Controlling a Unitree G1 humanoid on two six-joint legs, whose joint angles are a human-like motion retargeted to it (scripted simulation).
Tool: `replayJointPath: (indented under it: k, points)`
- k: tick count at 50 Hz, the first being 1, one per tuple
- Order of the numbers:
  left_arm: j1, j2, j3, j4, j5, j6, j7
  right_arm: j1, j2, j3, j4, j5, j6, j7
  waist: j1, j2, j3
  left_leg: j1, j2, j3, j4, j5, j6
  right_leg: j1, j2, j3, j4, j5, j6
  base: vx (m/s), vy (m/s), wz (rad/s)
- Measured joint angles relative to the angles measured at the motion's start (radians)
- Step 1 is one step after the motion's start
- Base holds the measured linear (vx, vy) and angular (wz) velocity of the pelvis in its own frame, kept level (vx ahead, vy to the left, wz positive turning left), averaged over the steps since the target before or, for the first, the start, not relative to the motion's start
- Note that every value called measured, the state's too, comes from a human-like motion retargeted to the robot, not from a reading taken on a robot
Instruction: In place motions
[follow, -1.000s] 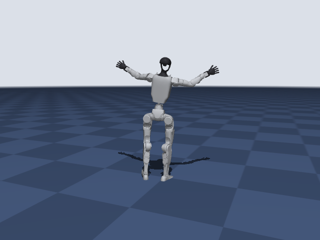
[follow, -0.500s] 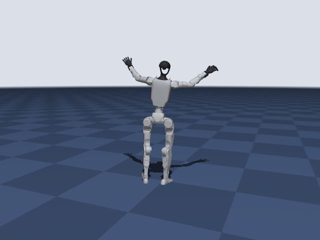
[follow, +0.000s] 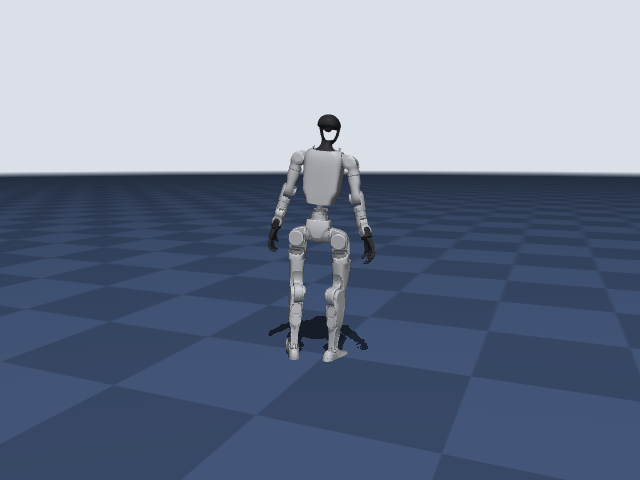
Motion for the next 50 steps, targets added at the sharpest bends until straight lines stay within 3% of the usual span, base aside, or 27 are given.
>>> replayJointPath:
  k: [6,9,10,13,16,21,26,31,37,42,50]
  points:
    - [0.035,-0.198,-0.195,0.039,-0.132,0.029,-0.115,0.051,0.205,0.183,0.017,0.152,-0.067,0.092,-0.018,-0.018,0.013,-0.010,-0.001,0.002,-0.001,0.009,0.006,0.000,0.009,0.002,-0.009,0.006,-0.006,-0.03,-0.07,-0.03]
    - [0.033,-0.257,-0.242,0.016,-0.058,0.038,-0.070,0.034,0.198,0.248,-0.008,0.087,-0.048,0.048,-0.005,-0.042,0.032,-0.041,0.031,0.029,0.034,0.035,-0.022,0.010,-0.008,0.029,-0.024,0.023,-0.007,-0.03,0.01,-0.43]
    - [0.028,-0.256,-0.252,-0.005,-0.046,0.039,-0.029,0.023,0.187,0.259,-0.015,0.051,-0.069,0.044,0.024,-0.033,0.036,-0.031,0.035,0.060,0.025,0.033,-0.017,-0.009,-0.006,0.063,-0.007,0.024,-0.003,-0.08,0.03,-0.43]
    - [0.008,-0.204,-0.278,-0.005,-0.103,0.040,-0.106,-0.010,0.129,0.288,-0.024,0.002,-0.139,0.116,-0.022,-0.019,0.020,-0.027,0.012,0.007,0.010,0.014,-0.005,-0.018,-0.006,0.005,-0.004,0.017,-0.001,-0.07,0.02,0.51]
    - [-0.008,-0.150,-0.288,-0.032,-0.073,0.081,-0.141,-0.040,0.089,0.290,-0.025,-0.003,-0.137,0.162,-0.018,-0.026,0.015,-0.031,0.004,0.004,0.009,0.015,-0.003,-0.020,-0.008,0.001,-0.007,0.017,-0.003,0.00,0.00,0.00]
    - [-0.014,-0.081,-0.335,-0.071,-0.039,0.076,-0.065,-0.054,0.074,0.218,-0.018,0.103,-0.132,0.165,-0.011,-0.026,0.005,-0.040,0.002,-0.005,0.010,0.016,-0.001,-0.025,-0.011,-0.004,-0.006,0.016,-0.002,0.00,0.00,0.00]
    - [-0.005,-0.075,-0.368,-0.070,0.031,0.073,-0.066,-0.037,0.089,0.188,-0.001,0.225,-0.167,0.176,-0.017,-0.022,-0.008,-0.043,0.001,-0.011,0.010,0.014,0.000,-0.023,-0.008,-0.009,-0.007,0.013,-0.002,0.01,0.00,0.02]
    - [0.018,-0.090,-0.489,-0.073,0.211,0.060,-0.019,-0.012,0.121,0.204,0.039,0.196,-0.152,0.196,-0.018,-0.022,-0.030,-0.041,-0.001,-0.010,0.009,0.012,-0.003,-0.022,-0.011,-0.008,-0.007,0.010,-0.001,0.08,-0.01,-0.01]
    - [0.043,-0.194,-0.275,0.054,0.011,0.077,-0.006,0.012,0.152,0.263,0.071,0.045,-0.121,0.231,-0.014,-0.025,-0.065,-0.043,-0.010,0.001,0.007,0.006,-0.006,-0.016,0.011,-0.003,-0.030,0.003,-0.022,0.02,0.00,-0.05]
    - [0.041,-0.157,-0.323,0.042,0.026,0.112,-0.101,0.008,0.147,0.264,0.062,0.042,-0.126,0.214,-0.033,-0.013,-0.084,-0.046,-0.010,-0.017,0.004,0.006,-0.002,-0.025,-0.002,-0.014,-0.017,0.004,-0.008,0.01,0.00,0.15]
    - [0.001,-0.131,-0.319,0.015,0.030,0.151,-0.125,-0.049,0.104,0.219,0.060,0.079,-0.174,0.337,-0.026,-0.004,-0.101,-0.049,-0.006,-0.015,0.007,0.005,0.000,-0.028,-0.004,-0.010,-0.011,0.004,-0.003,0.00,0.00,0.00]
